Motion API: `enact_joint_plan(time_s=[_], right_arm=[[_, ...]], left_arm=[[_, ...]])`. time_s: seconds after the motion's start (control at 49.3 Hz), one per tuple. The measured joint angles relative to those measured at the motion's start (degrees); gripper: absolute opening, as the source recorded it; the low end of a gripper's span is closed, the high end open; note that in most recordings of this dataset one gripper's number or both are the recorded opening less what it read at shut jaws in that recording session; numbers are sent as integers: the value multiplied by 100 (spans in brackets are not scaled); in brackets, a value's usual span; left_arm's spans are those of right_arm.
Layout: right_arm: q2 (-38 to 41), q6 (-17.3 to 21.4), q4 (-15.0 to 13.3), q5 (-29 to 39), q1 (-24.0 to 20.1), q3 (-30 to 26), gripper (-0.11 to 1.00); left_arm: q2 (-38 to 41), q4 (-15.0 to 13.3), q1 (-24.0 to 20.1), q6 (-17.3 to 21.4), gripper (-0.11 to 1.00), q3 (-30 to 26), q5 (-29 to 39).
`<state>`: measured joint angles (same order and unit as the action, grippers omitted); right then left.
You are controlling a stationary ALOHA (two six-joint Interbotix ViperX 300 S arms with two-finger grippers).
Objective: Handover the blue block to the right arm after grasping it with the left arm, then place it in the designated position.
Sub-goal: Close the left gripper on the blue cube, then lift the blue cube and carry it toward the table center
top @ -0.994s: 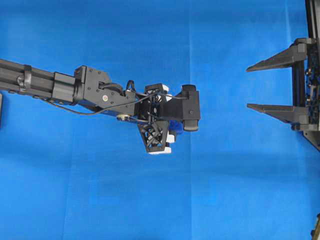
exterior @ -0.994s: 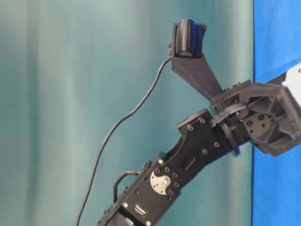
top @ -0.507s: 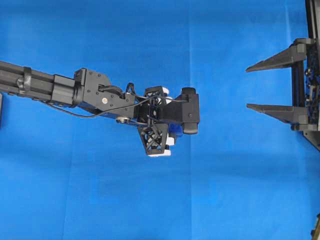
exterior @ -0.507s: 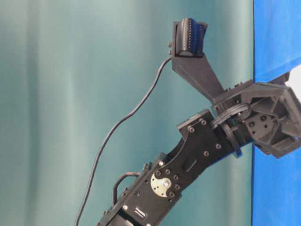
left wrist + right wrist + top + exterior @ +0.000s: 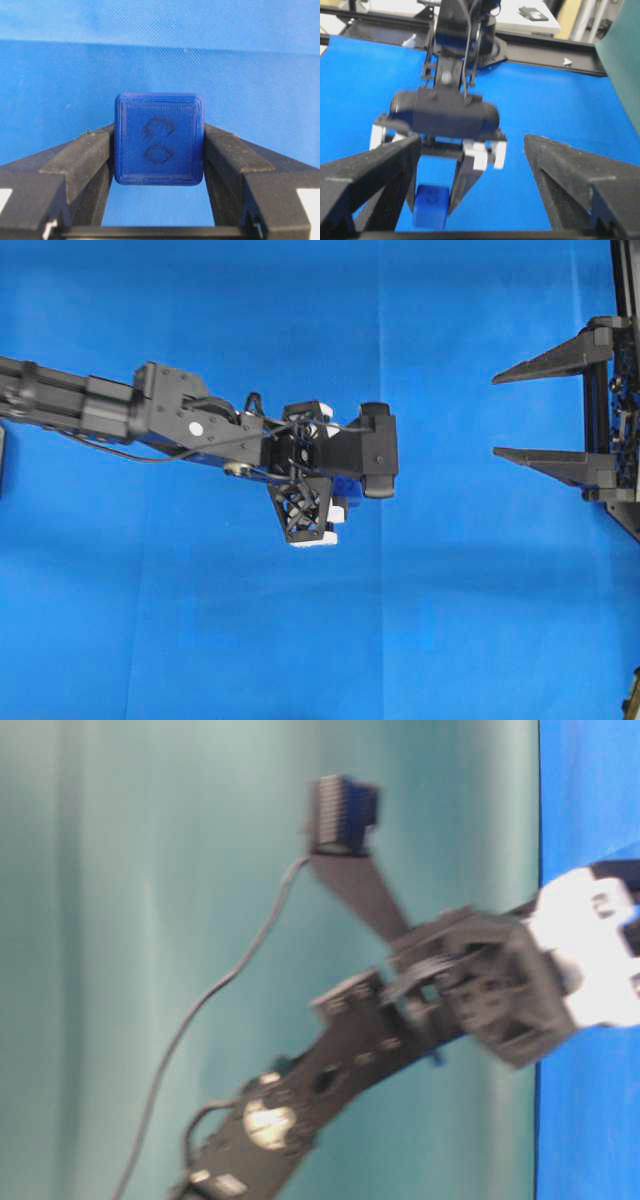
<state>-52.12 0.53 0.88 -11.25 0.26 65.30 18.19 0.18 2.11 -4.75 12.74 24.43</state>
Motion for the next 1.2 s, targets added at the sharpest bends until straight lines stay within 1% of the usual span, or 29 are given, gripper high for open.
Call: enact_joint_plan(time_s=[0.243, 0.446, 0.71, 0.933, 1.034, 1.197], right_arm=[[0, 0, 0, -9, -9, 0, 97], [0, 0, 0, -9, 0, 0, 97], [0, 0, 0, 0, 0, 0, 97], [0, 0, 0, -9, 0, 0, 97], [0, 0, 0, 0, 0, 0, 97], [0, -9, 0, 0, 0, 0, 97]], left_arm=[[-721, 0, 0, -18, 46, -26, 562], [-1134, 0, 18, 9, 46, -316, 1002], [-1230, 44, 18, 79, 46, -896, 1688], [-1389, 62, 26, 114, 46, -1345, 2118], [-1406, 62, 18, 123, 46, -1477, 2232], [-1406, 79, 26, 132, 46, -1503, 2259]])
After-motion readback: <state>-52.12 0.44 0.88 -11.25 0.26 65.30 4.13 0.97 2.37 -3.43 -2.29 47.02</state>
